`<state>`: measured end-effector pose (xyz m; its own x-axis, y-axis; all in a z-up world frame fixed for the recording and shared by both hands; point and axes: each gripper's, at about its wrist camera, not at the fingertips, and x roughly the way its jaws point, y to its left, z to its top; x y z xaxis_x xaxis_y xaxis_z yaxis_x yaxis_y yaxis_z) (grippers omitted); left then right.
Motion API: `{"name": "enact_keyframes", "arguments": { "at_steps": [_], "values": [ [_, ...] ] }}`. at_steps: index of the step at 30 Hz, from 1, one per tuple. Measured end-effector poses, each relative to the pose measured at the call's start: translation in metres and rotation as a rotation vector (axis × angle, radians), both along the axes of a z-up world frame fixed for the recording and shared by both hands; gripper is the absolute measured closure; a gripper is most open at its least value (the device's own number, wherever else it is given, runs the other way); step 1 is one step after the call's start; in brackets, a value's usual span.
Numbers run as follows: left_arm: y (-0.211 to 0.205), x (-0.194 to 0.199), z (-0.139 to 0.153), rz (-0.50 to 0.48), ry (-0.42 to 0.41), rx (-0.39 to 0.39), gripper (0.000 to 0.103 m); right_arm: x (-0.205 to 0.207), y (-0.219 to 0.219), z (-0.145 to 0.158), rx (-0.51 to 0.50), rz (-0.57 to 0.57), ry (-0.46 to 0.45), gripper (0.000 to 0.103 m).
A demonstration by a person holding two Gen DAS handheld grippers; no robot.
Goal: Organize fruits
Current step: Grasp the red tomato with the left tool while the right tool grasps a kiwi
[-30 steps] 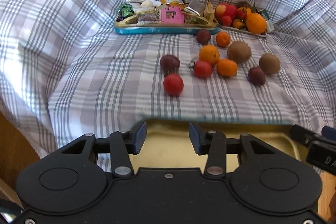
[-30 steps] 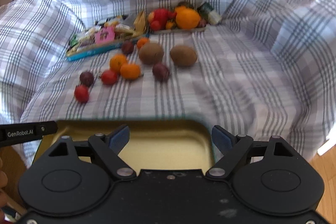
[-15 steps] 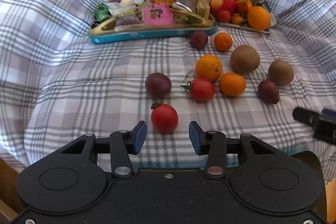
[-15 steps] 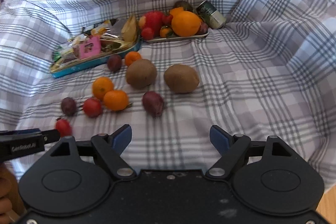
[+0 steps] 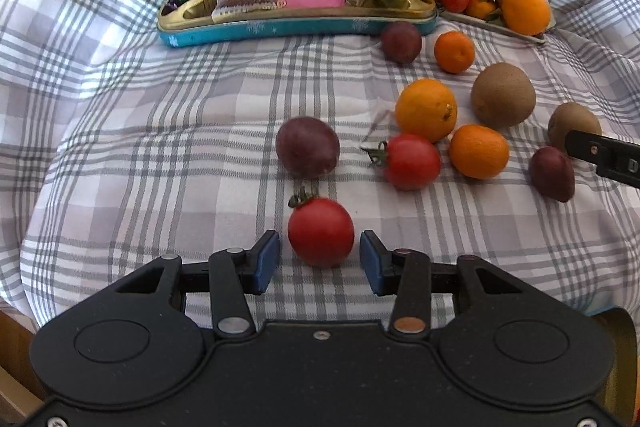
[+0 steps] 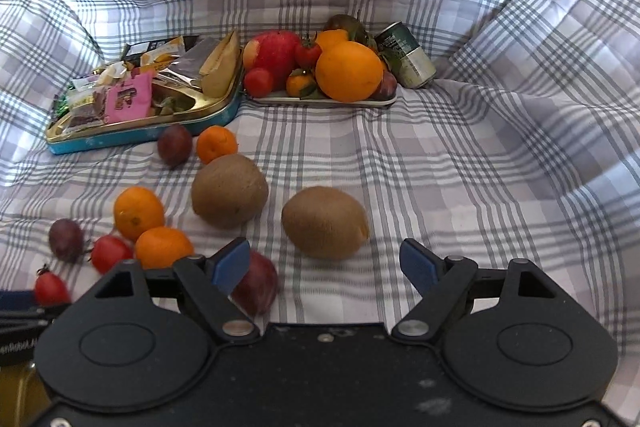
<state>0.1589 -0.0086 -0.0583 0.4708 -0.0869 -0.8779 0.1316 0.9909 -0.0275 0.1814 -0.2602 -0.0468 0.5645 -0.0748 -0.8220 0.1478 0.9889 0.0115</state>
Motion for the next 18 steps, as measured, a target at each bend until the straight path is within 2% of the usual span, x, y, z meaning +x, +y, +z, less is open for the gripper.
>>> {"name": "enact_keyframes", "arguments": {
  "at_steps": [5, 18],
  "values": [
    [-0.005, 0.003, -0.002, -0.014, -0.018, 0.020, 0.051, 0.012, -0.001, -0.012, -0.013, -0.007, 0.009, 0.018],
    [-0.003, 0.004, -0.002, -0.009, -0.028, 0.008, 0.051, 0.034, -0.009, -0.036, -0.017, -0.042, 0.006, 0.021]
  ]
}}
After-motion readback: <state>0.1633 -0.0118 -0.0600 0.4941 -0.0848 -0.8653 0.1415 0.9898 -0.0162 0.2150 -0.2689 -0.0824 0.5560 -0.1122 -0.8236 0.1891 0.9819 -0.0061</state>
